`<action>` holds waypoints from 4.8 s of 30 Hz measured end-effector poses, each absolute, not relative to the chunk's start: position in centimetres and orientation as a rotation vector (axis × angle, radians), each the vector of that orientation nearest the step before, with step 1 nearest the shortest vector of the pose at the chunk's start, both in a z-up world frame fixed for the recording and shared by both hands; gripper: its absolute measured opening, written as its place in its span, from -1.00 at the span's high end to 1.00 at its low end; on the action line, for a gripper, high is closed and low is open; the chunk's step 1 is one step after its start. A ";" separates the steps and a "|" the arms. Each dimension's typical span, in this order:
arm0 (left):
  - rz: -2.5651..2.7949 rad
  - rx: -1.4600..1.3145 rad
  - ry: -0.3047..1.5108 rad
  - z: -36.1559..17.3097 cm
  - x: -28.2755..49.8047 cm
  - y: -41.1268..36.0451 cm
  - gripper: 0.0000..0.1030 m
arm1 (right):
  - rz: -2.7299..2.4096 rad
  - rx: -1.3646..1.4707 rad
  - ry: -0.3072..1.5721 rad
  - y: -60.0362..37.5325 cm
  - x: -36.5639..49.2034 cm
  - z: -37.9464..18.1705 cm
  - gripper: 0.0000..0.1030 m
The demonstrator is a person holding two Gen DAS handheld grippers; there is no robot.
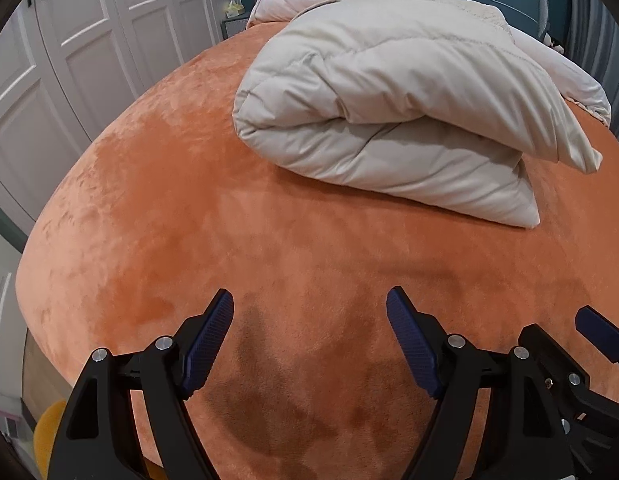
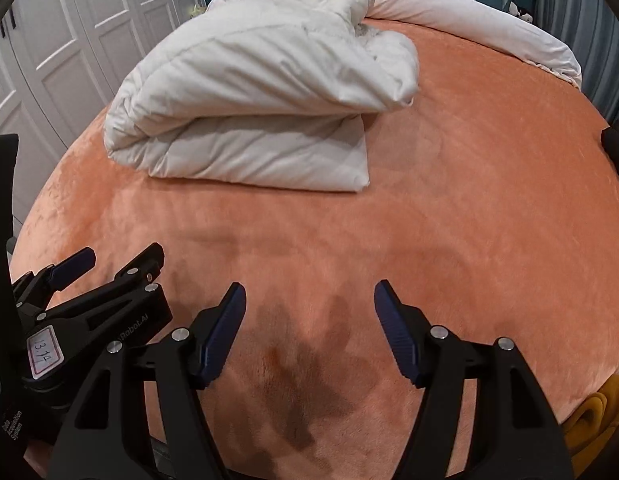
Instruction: Fold large clothes
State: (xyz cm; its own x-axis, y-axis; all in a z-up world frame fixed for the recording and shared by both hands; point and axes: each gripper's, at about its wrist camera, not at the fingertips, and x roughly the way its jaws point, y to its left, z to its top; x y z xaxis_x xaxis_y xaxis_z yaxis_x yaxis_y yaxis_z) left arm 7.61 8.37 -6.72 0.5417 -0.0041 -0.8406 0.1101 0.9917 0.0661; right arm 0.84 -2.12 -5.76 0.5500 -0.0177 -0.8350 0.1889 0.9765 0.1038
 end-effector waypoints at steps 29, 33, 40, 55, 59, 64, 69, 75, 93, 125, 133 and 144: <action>-0.044 0.148 0.925 -9.2 7.1 7.5 -0.53 | -0.196 0.172 0.965 -2.0 0.0 -8.9 -0.28; -0.055 0.147 0.908 -8.8 6.9 7.4 -0.48 | -0.208 0.172 0.955 -2.1 -0.1 -8.6 -0.27; -0.063 0.146 0.890 -8.1 6.7 7.2 -0.46 | -0.231 0.162 0.932 -2.1 -0.6 -8.1 -0.27; -0.086 0.119 0.869 -7.2 6.3 7.1 -0.40 | -0.259 0.150 0.896 -2.0 -1.4 -7.1 -0.27; -0.085 0.113 0.866 -7.1 6.2 7.2 -0.40 | -0.262 0.153 0.892 -2.0 -1.5 -6.9 -0.27; -0.083 0.110 0.858 -6.9 6.2 7.4 -0.40 | -0.266 0.152 0.888 -1.9 -1.5 -6.6 -0.27; -0.084 0.114 0.852 -6.8 6.2 7.4 -0.39 | -0.270 0.155 0.885 -1.7 -1.6 -6.5 -0.27; -0.085 0.113 0.845 -6.6 6.2 7.4 -0.38 | -0.273 0.150 0.875 -1.7 -1.7 -6.3 -0.27; -0.089 0.114 0.839 -6.4 6.2 7.3 -0.38 | -0.277 0.153 0.863 -1.7 -1.9 -6.0 -0.26; -0.094 0.111 0.832 -6.0 6.3 7.3 -0.36 | -0.294 0.153 0.837 -0.6 -2.2 -5.5 -0.26; -0.098 0.114 0.817 -5.5 6.6 7.4 -0.36 | -0.291 0.163 0.836 -0.5 -2.2 -5.3 -0.26; -0.108 0.101 0.818 -4.3 7.1 7.7 -0.35 | -0.291 0.132 0.814 -0.1 -1.8 -4.0 -0.26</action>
